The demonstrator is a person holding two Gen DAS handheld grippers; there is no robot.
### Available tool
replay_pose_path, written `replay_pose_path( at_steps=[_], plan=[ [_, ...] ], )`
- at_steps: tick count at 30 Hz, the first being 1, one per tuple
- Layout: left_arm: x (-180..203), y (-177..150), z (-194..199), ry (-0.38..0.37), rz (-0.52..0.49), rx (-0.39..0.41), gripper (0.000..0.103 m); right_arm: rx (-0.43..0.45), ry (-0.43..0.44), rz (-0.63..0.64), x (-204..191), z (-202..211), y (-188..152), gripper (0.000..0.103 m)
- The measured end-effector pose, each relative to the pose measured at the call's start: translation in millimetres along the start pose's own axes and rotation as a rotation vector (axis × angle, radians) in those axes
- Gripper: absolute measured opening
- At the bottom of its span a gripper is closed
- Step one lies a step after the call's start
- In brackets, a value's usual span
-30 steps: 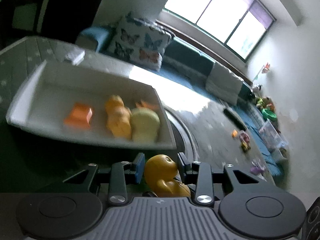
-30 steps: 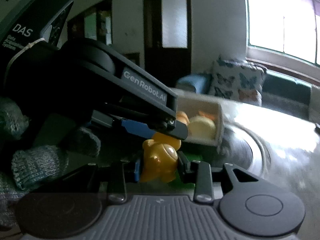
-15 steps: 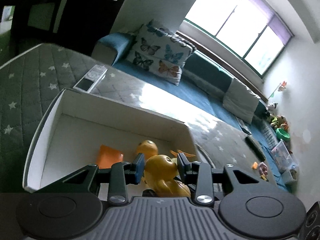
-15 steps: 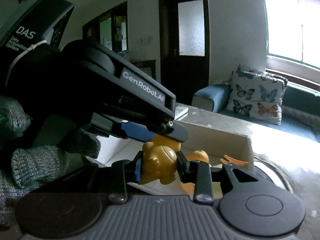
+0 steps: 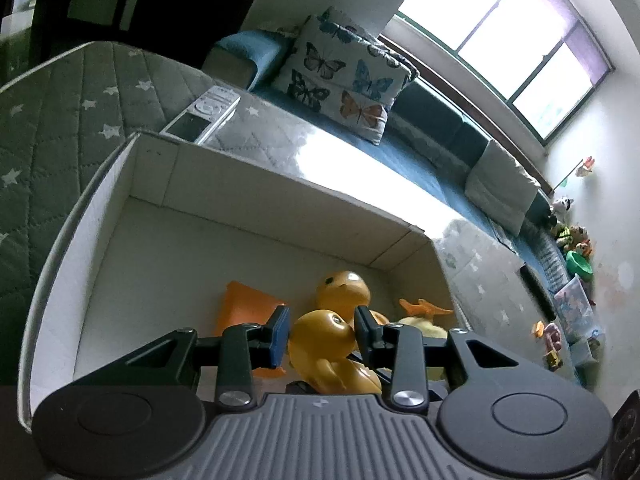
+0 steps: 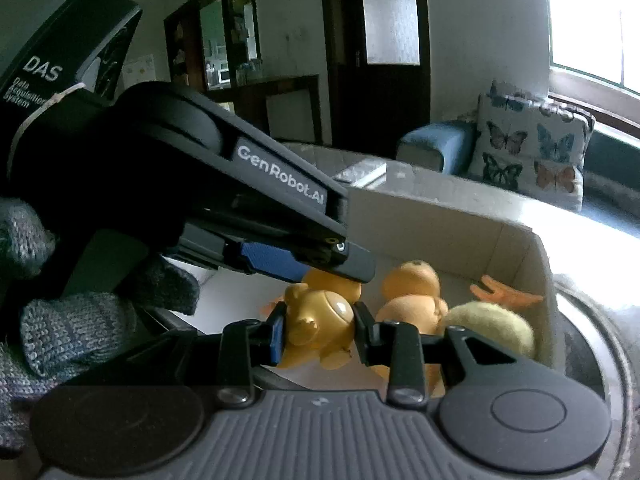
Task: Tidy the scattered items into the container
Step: 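Lift the duck over the white box, lower it in, open left gripper, then move the left gripper down to the green rubber toy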
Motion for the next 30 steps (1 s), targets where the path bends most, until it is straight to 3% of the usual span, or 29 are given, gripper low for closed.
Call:
replay_pose_path(
  at_steps=[17, 20, 24, 26, 30],
  plan=[
    [2.3, -5.6, 15.7, 0.022, -0.023, 0.032, 0.037, 0.036, -0.025, -0.001, 1.3, 17.3, 3.5, 0.035],
    [7.3, -8.4, 27.5, 0.022, -0.037, 0.052, 0.037, 0.061, -0.038, 0.008, 1.5, 28.3, 6.7, 0.045],
    [14.4, -15.0, 43.6, 0.014, -0.050, 0.077, 0.037, 0.088, -0.060, 0.020, -0.6, 48.8, 1.6, 0.047],
    [17.2, -18.9, 49.9, 0.007, -0.055, 0.084, 0.037, 0.101, -0.072, 0.022, -1.7, 59.8, -2.9, 0.054],
    [23.7, -30.8, 62.2, 0.012, -0.077, 0.102, 0.037, 0.115, -0.094, 0.016, -3.3, 77.7, -15.1, 0.055]
  ],
)
Point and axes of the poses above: each gripper's, at about its wrist camera, not at the fingertips, and z roughly against the way its jaws point, x to its right, y to its top, the point moved 7 cm from there along -z, roughly the way its jaws point, and after that the axes turned 2 degrees about -z, right-handed, at the moved point
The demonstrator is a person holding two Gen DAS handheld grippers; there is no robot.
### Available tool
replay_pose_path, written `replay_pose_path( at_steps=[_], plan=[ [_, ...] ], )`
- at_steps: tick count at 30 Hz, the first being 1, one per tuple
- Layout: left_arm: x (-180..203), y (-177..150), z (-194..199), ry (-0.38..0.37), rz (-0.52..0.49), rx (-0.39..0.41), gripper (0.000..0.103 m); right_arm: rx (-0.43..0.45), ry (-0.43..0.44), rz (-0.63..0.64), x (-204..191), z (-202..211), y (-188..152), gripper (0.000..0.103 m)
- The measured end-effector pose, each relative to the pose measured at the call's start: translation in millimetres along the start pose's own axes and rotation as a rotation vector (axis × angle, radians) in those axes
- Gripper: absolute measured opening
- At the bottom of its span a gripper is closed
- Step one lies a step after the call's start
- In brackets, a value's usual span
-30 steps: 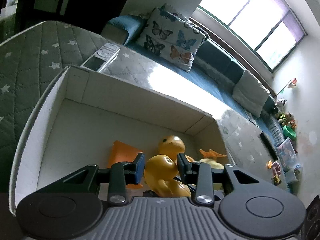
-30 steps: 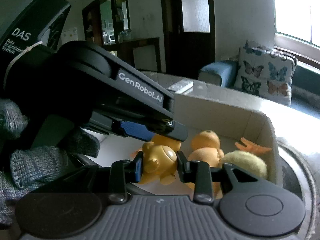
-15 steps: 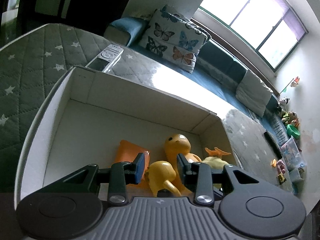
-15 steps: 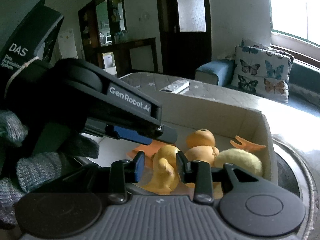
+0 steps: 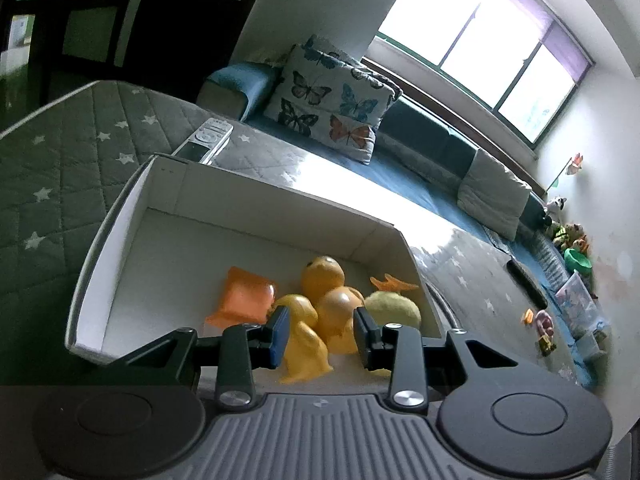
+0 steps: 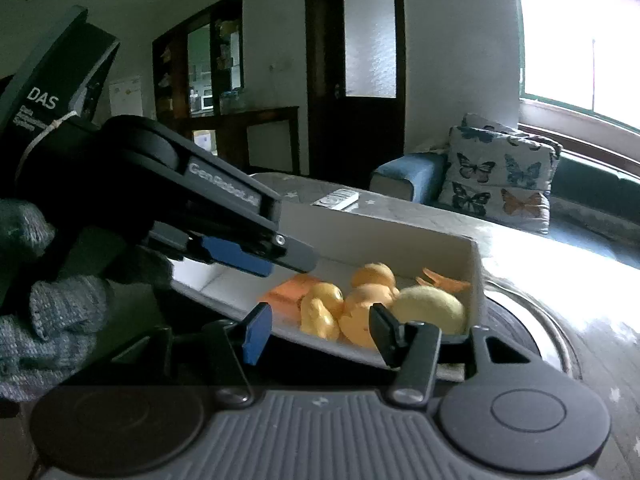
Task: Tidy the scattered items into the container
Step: 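Move the left gripper down to the green rubber toy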
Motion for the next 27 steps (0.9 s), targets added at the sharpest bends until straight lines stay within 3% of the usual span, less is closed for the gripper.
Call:
replay_pose_path(
  at_steps=[10, 18, 24, 27],
  plan=[
    [19.1, -26.6, 21.3, -0.010, -0.044, 0.025, 0.037, -0.018, -0.060, -0.019, 3.9, 29.4, -35.7, 0.066],
    [27.8, -56.1, 12.3, -0.026, -0.038, -0.047, 0.037, -0.048, -0.096, -0.043, 9.4, 29.4, -56.6, 0.079],
    [39.8, -68.9, -2.0, -0.072, -0.045, -0.106, 0.038, -0.070, -0.119, -0.075, 13.9, 21.5, -65.6, 0.076],
    [45.5, -72.7, -11.5, -0.091, -0.043, -0.135, 0.038, -0.083, -0.118, -0.099, 17.4, 16.3, -69.7, 0.068]
  ],
)
Point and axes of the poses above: each gripper's, at about its wrist camera, not at the fingertips, and z roughly against the way its jaws point, x to its right, y to its top, the point moved 7 cm from there along -z, roughly the way its jaws point, and after that the axes turned 2 degrees about -z, right-handed, at the moved point
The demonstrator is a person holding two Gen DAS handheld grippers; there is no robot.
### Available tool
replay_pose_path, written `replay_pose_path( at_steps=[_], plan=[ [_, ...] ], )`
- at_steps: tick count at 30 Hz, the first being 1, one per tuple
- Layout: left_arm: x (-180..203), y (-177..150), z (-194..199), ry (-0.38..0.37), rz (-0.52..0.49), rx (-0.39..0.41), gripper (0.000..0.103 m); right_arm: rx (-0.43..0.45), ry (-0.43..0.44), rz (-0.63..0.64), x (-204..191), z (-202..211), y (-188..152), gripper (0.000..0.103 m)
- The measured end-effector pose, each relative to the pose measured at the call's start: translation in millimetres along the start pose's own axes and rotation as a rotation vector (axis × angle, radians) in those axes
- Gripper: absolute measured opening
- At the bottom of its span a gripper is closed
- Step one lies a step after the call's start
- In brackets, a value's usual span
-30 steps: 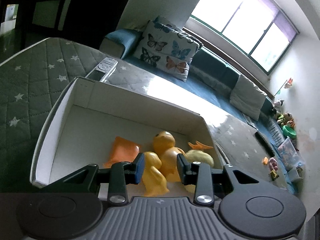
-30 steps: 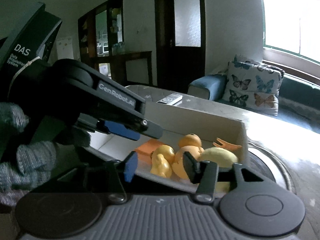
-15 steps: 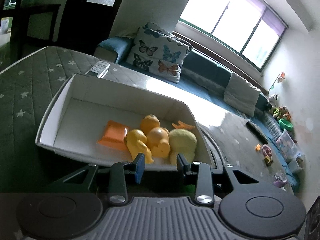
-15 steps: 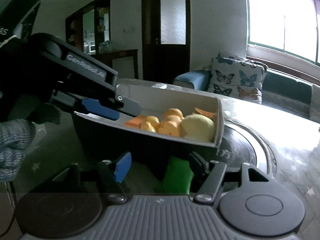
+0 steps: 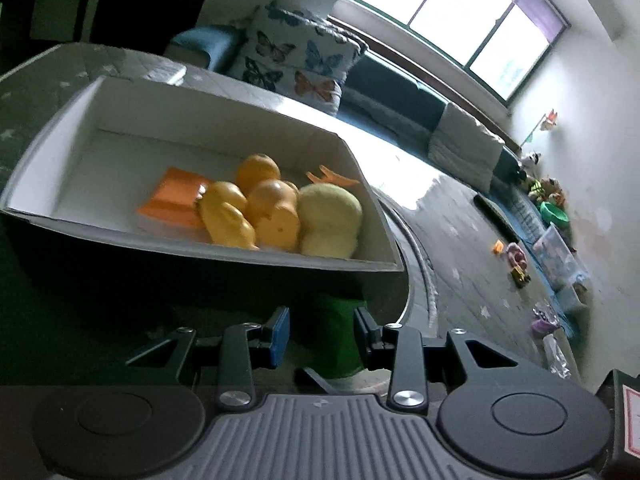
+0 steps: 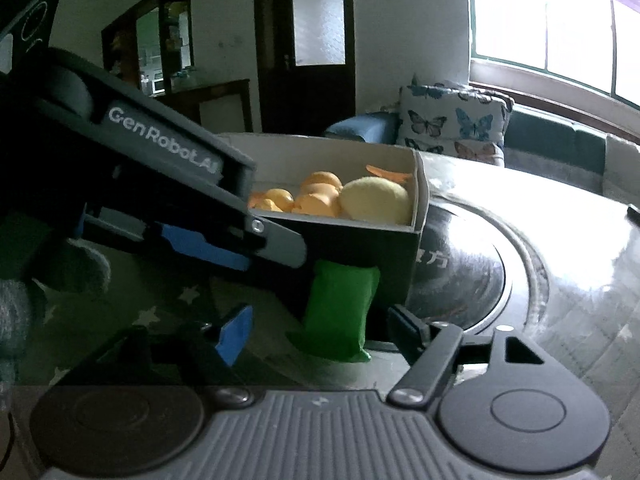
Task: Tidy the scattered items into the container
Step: 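Move the left gripper down to the green rubber toy, then close the left gripper on the green rubber toy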
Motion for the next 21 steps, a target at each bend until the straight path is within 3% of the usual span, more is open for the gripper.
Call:
replay_pose_path(
  at_steps=[9, 15, 21],
  plan=[
    [0.9, -2.1, -23.7, -0.034, 0.037, -0.054, 0.038, -0.015, 0.010, -0.036, 4.9, -11.7, -6.1, 0.061],
    [-2.0, -3.1, -33.0, -0.043, 0.060, -0.070, 0.038, -0.021, 0.017, -0.046, 7.0, -13.7, -7.1, 0.049],
    [-4.0, -4.4, -33.0, -0.055, 0.074, -0.071, 0.037, -0.020, 0.019, -0.064, 5.8, -11.9, -7.1, 0.046]
  ],
)
Point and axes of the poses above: each gripper's, at about its wrist camera, not at the fingertips, and z roughly against the way its jaws point, x to its right, y to its top, the point moved 7 cm from there along -z, roughly the way its jaws point, and after that the axes turned 2 degrees about -z, right-handed, at the moved point
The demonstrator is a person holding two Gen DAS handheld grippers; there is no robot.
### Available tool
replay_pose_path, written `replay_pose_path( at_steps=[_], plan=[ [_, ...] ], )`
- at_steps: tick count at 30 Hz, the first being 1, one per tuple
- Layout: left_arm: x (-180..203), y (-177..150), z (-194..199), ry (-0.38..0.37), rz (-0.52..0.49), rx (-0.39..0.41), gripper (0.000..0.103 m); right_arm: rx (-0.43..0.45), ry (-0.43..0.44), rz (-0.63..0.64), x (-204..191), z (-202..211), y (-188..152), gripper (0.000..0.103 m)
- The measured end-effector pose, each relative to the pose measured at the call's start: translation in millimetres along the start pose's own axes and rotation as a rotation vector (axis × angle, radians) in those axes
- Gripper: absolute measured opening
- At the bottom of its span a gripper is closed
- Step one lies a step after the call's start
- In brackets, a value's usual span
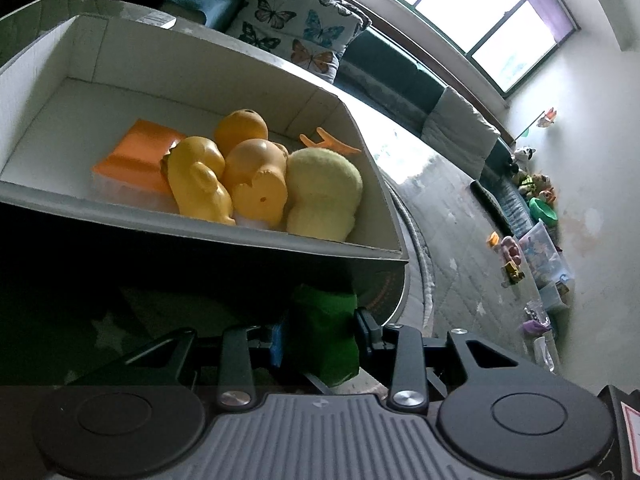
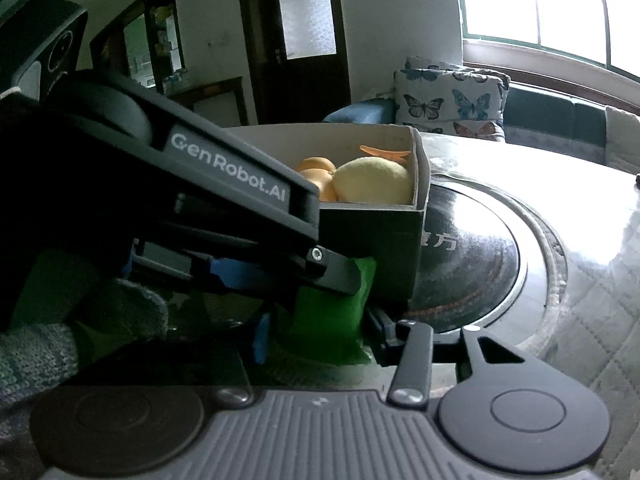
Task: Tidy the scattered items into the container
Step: 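Close the left gripper on the green rubber toy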
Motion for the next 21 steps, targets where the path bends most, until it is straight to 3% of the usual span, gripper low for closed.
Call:
replay_pose_path(
  at_steps=[6, 16, 21],
  plan=[
    [2.8, -0.8, 10.3, -0.004, -0.007, 0.012, 0.037, 0.015, -0.010, 0.007, -3.7, 6.6, 3.4, 0.037],
    [8.4, -2.9, 32.2, -0.004, -0.017, 0.039, 0.036, 0.043, -0.001, 0.031, -15.9, 20.7, 9.5, 0.036],
    [14.5, 5.0, 55.3, -0.006, -0.037, 0.090, 0.036, 0.080, 0.012, 0.059, -25.9, 32.4, 23.1, 0.036]
  ],
)
Point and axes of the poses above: each gripper's, at about its wrist camera, not at the fingertips, and z roughly against the way its jaws point, x to its right, y to its top, the point moved 7 cm from there along -z, roughly the way its jaws point, and after that the axes turned 2 degrees about -z, right-handed, at the moved point
